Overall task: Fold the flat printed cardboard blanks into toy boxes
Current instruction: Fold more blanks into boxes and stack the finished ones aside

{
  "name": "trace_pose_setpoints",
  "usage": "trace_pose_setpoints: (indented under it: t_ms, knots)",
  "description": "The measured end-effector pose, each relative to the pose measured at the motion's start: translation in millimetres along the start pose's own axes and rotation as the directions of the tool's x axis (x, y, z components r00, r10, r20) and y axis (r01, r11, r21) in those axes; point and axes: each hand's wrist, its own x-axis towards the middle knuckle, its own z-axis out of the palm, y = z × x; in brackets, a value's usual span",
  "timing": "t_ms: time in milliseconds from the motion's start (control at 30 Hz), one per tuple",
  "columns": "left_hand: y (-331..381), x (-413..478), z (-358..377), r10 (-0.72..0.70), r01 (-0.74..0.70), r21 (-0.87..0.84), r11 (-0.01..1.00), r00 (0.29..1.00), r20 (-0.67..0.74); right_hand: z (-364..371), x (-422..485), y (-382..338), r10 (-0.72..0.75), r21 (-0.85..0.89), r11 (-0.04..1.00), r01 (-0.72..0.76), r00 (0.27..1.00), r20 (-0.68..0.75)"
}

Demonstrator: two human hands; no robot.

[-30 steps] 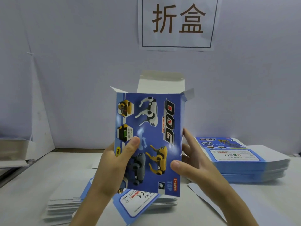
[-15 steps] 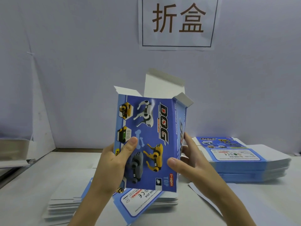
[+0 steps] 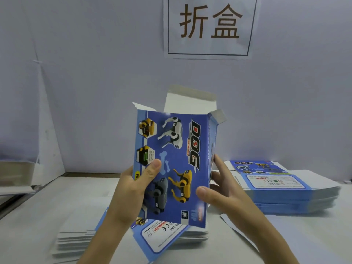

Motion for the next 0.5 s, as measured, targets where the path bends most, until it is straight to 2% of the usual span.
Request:
trace_pose_setpoints:
  t_ms: [233,433,500]
  knots:
    - [-0.4,-0.8,1.2,0.009,-0.008,0.028,1.000,0.999,-0.039,-1.5,1.5,0.7,0.043,0.009,0.999,-0.043,0.999,-0.033]
    - [0.2,-0.8,-3.2,0.015,-0.015,0.004,1.000,0.993,0.120,-0.4,-0.1,3.4,0.066,-0.025,0.998,-0.066,0.998,-0.012]
    - [-0.5,0.7,-5.1,-0.004,0.001,0.018,1.000,0.987,0.162,-1.5,1.0,6.0,0.068,0.011,0.998,-0.068,0.997,-0.038]
